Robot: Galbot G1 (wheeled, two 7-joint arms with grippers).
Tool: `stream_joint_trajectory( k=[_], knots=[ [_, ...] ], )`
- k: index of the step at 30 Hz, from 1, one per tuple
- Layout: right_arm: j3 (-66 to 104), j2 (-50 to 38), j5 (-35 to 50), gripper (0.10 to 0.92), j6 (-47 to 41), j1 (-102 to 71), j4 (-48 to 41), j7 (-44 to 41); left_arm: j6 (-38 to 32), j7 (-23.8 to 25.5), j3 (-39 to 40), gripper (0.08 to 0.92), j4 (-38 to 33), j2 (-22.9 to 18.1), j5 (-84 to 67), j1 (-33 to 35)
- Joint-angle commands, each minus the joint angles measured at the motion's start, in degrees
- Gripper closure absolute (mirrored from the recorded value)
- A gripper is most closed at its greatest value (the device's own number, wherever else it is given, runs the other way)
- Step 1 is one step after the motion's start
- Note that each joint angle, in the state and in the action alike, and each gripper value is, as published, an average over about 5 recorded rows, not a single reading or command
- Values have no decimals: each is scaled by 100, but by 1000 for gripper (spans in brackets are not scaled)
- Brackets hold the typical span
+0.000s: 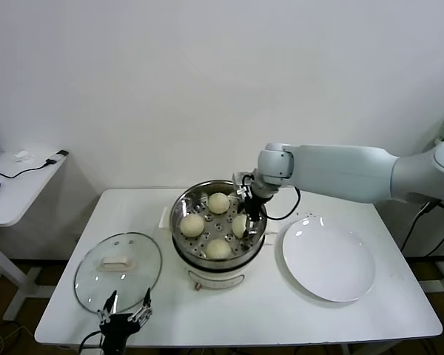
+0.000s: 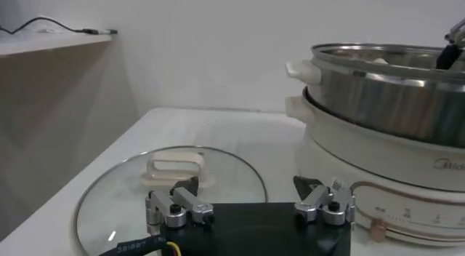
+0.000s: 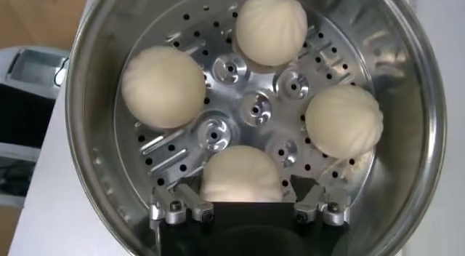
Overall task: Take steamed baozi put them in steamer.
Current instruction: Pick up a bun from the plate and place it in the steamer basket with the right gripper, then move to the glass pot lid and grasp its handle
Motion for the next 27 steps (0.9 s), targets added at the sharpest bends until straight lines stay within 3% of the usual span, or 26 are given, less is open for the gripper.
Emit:
stream_joint_trajectory(
  k=[1, 5, 7, 11, 14, 17, 22, 27],
  knots=[
    [514, -246, 293, 204, 638, 226, -72, -415, 25, -3, -13, 177, -37, 11, -7, 13],
    [856, -667, 773, 203, 876, 683, -24, -752, 41, -7, -10, 177, -110, 18, -86, 47],
    [1247, -1024, 1004, 203, 834, 686, 55, -526, 1, -17, -26, 177, -169, 35, -231, 56],
    [2764, -1932, 1144, 203, 717, -192, 343, 1099, -228, -88, -93, 177, -245, 106, -359, 1],
    [4188, -2589, 768, 203, 824, -1374, 538, 2749, -316, -88, -170, 177, -222, 183, -271, -107],
    [5623, -3176, 470, 203, 932, -2701, 732, 3870, -405, -99, -234, 177, -163, 285, -213, -219],
    [7520, -3981, 263, 203, 1318, -4894, 1298, 4772, -707, -63, -314, 177, 40, 457, 116, -362],
    [10269, -3863, -365, 203, 1915, -7727, 1555, 4824, -1249, 66, -366, 177, 278, 529, 759, -538]
  ],
)
